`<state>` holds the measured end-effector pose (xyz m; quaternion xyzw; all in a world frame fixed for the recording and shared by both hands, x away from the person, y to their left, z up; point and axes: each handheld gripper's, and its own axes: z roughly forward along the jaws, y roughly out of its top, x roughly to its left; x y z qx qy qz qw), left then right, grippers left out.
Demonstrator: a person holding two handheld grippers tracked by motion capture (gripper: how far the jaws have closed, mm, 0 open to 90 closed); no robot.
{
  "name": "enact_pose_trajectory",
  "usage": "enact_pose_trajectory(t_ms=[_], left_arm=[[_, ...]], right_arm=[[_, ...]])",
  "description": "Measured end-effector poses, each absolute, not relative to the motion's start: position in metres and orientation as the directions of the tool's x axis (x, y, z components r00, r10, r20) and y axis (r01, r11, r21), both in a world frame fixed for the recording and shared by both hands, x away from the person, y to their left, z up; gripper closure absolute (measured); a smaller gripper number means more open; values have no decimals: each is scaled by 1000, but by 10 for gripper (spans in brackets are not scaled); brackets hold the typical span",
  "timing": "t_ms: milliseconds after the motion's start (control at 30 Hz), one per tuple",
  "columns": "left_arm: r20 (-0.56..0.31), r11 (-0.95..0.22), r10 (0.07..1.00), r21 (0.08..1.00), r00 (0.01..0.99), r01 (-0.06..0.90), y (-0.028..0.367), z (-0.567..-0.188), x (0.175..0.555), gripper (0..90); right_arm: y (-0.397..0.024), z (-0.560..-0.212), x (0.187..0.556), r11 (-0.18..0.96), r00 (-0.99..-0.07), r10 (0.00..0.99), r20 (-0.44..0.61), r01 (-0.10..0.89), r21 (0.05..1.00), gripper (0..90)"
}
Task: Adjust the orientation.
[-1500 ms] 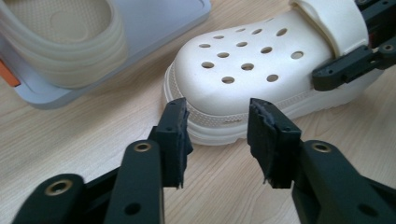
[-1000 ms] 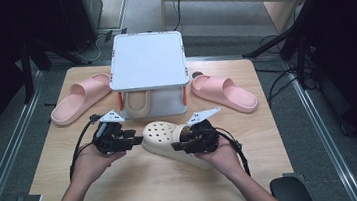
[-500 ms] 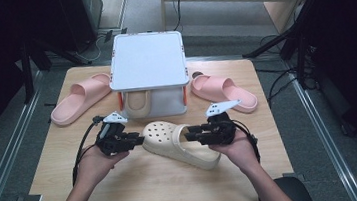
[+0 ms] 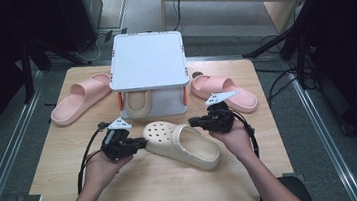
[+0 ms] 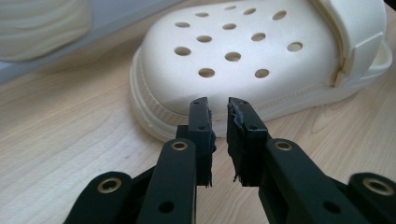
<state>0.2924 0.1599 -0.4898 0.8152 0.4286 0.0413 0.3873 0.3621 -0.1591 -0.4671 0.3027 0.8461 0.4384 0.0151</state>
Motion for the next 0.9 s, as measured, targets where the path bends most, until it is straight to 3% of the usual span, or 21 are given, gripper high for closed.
enact_pose_trajectory(t_ms=[233,900], left_arm=[[-258,-356,721,658,643,664,150,-497,291,793],[-241,-365,716,672,656,645,142,-498,292,790]], right_arm=[[-156,-473,368,420,-813,526,248,502,756,860],[-152,-478,359,440,-800,558,220,510,739,900]])
